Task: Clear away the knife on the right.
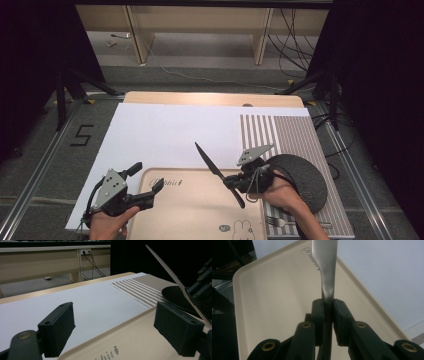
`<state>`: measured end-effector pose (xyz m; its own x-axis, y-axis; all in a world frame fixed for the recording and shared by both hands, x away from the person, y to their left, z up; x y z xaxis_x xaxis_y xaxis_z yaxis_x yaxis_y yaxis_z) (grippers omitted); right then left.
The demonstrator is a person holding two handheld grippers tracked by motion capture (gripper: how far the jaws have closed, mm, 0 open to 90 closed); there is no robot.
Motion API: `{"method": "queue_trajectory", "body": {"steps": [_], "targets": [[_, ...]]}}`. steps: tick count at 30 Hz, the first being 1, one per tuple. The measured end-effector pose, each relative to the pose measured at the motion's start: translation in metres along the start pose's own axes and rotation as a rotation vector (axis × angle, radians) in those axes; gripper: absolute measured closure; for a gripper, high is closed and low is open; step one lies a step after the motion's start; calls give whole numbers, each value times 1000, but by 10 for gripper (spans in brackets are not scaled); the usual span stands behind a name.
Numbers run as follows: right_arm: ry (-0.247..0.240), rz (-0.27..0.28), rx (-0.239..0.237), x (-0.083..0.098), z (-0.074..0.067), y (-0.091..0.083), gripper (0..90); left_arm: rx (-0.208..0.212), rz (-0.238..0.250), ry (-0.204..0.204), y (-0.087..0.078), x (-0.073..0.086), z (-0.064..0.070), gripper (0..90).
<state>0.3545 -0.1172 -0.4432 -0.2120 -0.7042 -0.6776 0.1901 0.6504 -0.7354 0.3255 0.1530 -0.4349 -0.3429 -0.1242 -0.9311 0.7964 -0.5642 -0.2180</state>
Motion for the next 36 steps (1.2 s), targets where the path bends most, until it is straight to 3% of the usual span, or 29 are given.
{"method": "queue_trajectory", "body": {"steps": [22,36], "targets": [[79,-52,-61,27,-40,13,804,-2,0,0,0,0,0,159],[126,-92,-85,41,-52,16,804,-4,0,1,0,0,0,159]]}}
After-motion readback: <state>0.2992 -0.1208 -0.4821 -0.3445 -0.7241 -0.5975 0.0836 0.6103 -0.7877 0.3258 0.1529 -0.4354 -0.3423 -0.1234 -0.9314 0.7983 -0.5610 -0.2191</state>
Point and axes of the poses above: each handheld gripper's, and its own axes: y roughly forward along the jaws, x roughly out of its underside, z roughly to its right, the point moved 7 cm from there along y, roughly forward along the jaws, and after that the axes turned 14 degrees about -y, right-handed, at the moved point
